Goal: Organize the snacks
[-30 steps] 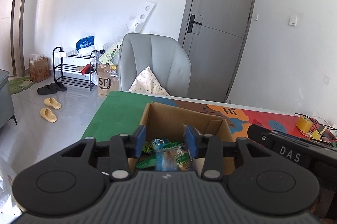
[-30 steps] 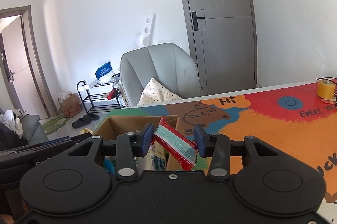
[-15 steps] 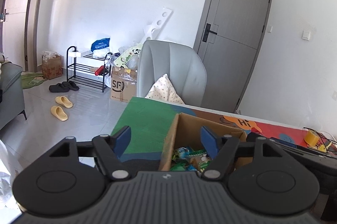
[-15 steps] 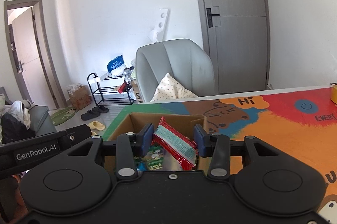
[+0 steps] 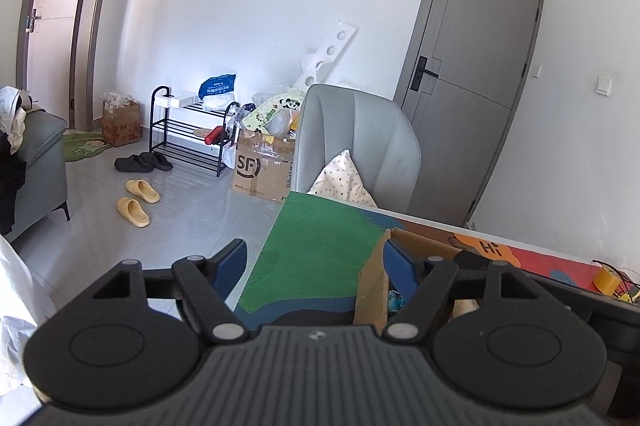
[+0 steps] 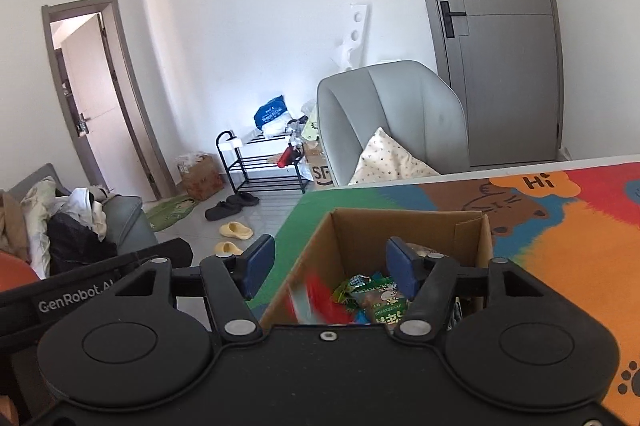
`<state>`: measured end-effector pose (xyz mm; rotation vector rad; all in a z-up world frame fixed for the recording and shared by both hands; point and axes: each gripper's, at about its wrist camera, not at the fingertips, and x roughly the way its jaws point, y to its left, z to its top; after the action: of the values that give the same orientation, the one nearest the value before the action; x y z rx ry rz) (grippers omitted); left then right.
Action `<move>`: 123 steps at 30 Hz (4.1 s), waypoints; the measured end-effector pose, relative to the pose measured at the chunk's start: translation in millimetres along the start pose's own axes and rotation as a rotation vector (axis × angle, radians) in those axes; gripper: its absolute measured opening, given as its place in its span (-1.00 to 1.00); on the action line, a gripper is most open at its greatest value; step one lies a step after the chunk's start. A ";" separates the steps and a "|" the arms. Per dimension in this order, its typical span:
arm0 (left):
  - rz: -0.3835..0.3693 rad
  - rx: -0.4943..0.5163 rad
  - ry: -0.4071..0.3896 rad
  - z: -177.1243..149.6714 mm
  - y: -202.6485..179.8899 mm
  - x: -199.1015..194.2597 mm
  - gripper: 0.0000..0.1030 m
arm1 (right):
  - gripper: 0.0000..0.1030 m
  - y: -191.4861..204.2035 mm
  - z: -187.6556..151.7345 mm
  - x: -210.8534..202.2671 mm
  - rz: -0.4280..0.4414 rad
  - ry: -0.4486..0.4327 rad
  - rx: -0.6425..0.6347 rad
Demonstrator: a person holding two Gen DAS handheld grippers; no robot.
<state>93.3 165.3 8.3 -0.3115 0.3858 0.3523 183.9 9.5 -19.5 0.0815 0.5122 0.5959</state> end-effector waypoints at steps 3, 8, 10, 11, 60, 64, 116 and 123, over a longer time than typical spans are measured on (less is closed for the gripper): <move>-0.007 0.003 0.003 -0.3 -2.4 -0.5 0.44 | 0.21 -2.3 1.2 -4.1 -0.032 -0.003 -0.014; -0.026 0.019 0.016 -4.8 -14.1 -2.1 0.46 | 0.21 -15.5 0.1 -13.9 -0.074 -0.002 -0.008; -0.038 0.029 0.026 -7.6 -20.5 -2.0 0.49 | 0.21 -22.1 -1.6 -18.6 -0.095 -0.002 -0.003; -0.044 0.035 0.030 -9.0 -24.0 -2.7 0.50 | 0.21 -25.8 -3.2 -20.8 -0.105 -0.003 0.001; -0.148 0.285 0.069 -7.5 -128.5 -88.3 0.99 | 1.00 -113.6 -4.4 -190.2 -0.369 -0.140 0.073; -0.126 0.304 0.059 -4.0 -125.6 -98.3 0.99 | 1.00 -108.6 -2.4 -202.3 -0.392 -0.146 0.051; -0.176 0.352 0.105 -24.0 -94.5 -110.8 0.99 | 1.00 -110.7 -30.6 -218.1 -0.454 -0.003 0.054; -0.172 0.350 0.107 -22.9 -92.9 -109.7 0.99 | 1.00 -111.9 -30.6 -216.9 -0.457 -0.001 0.055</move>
<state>27.2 44.2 54.8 -0.0201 0.5135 0.0951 73.6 -205.9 24.3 0.0154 0.5253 0.1349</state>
